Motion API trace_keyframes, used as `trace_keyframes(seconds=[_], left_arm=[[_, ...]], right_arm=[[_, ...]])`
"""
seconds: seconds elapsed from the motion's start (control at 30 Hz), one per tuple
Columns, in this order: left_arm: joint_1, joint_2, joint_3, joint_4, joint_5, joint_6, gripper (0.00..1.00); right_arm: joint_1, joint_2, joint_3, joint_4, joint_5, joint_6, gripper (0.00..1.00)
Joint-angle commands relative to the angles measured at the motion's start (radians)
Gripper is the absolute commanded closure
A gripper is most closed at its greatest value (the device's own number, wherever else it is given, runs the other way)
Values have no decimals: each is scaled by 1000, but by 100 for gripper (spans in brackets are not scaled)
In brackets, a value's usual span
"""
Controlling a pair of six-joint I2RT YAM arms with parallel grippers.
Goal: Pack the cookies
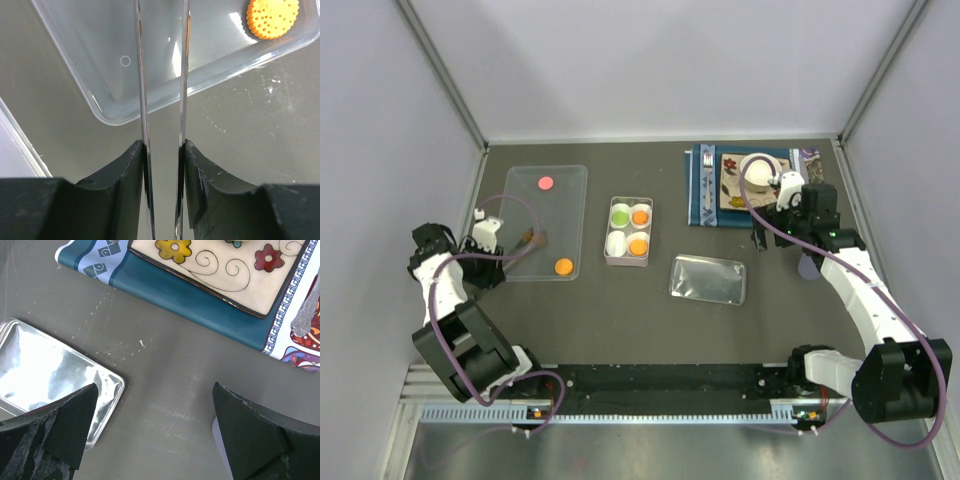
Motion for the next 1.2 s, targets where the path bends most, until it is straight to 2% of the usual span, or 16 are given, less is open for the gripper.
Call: trace_keyframes(seconds=[0.0,0.17,0.47,0.87,1.17], left_arm=[[6,-13,29,-55,65,30,95],[6,-36,34,-68,87,25,100],[4,-65,77,-153,186,17,100],[-22,-164,101,-181,266,-23,100],[-115,-237,126,-209,291,-108,100]], right_arm=[[17,-7,55,10,-8,-5,1],[17,-7,55,10,-8,-5,1],[17,-7,54,10,-8,-3,1],[17,-4,55,10,-8,-3,1],[17,1,55,12,-10,-5,1]])
